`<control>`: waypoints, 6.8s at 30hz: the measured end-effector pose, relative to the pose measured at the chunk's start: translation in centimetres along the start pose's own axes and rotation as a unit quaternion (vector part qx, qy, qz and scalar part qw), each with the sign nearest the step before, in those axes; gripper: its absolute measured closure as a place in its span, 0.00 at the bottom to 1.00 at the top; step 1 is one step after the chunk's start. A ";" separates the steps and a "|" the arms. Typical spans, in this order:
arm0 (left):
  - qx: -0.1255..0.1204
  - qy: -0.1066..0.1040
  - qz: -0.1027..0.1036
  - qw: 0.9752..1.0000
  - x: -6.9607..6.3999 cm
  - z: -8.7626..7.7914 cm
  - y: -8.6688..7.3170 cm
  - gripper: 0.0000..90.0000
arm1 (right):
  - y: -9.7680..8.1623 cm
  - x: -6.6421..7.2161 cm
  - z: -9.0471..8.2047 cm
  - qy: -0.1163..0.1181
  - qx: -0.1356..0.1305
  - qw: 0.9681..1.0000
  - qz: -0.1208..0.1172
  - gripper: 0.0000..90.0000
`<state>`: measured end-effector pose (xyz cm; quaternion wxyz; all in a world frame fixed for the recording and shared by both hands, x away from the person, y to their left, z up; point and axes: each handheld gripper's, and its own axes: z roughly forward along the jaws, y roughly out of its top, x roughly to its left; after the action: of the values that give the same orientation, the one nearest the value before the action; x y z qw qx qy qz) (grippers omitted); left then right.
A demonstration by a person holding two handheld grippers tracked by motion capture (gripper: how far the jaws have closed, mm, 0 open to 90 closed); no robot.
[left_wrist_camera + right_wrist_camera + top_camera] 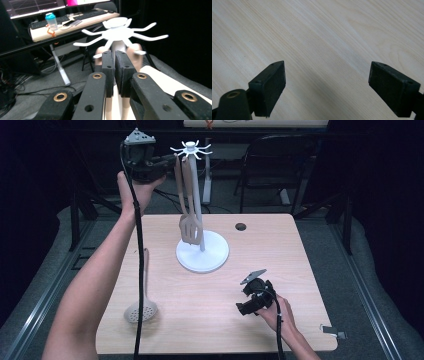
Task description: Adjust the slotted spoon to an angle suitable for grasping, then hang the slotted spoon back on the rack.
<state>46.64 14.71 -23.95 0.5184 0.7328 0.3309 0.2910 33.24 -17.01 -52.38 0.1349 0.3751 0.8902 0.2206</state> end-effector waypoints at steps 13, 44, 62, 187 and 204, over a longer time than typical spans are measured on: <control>-0.002 -0.030 0.037 0.999 -2.7 -0.2 0.8 0.96 | 0.0 0.2 0.1 0.001 -0.008 1.000 0.006 0.15; 0.017 0.030 -0.002 0.999 0.0 1.4 0.5 0.96 | 0.1 0.1 0.0 0.001 0.002 1.000 -0.002 0.15; 0.018 0.032 -0.005 0.999 0.2 1.4 0.6 0.95 | 0.0 0.3 0.1 0.000 -0.003 1.000 0.001 0.15; 0.407 0.078 -0.123 0.902 1.2 0.2 -32.3 0.56 | 0.3 0.7 0.3 0.002 0.011 1.000 -0.020 0.16; 0.405 0.076 -0.141 0.900 2.4 -0.2 -33.1 0.69 | 0.3 0.7 0.3 0.003 0.012 1.000 -0.019 0.16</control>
<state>41.85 24.75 -55.18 0.1860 0.8009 0.5585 0.1101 33.12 -16.20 -52.57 0.1323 0.3588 0.9001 0.2086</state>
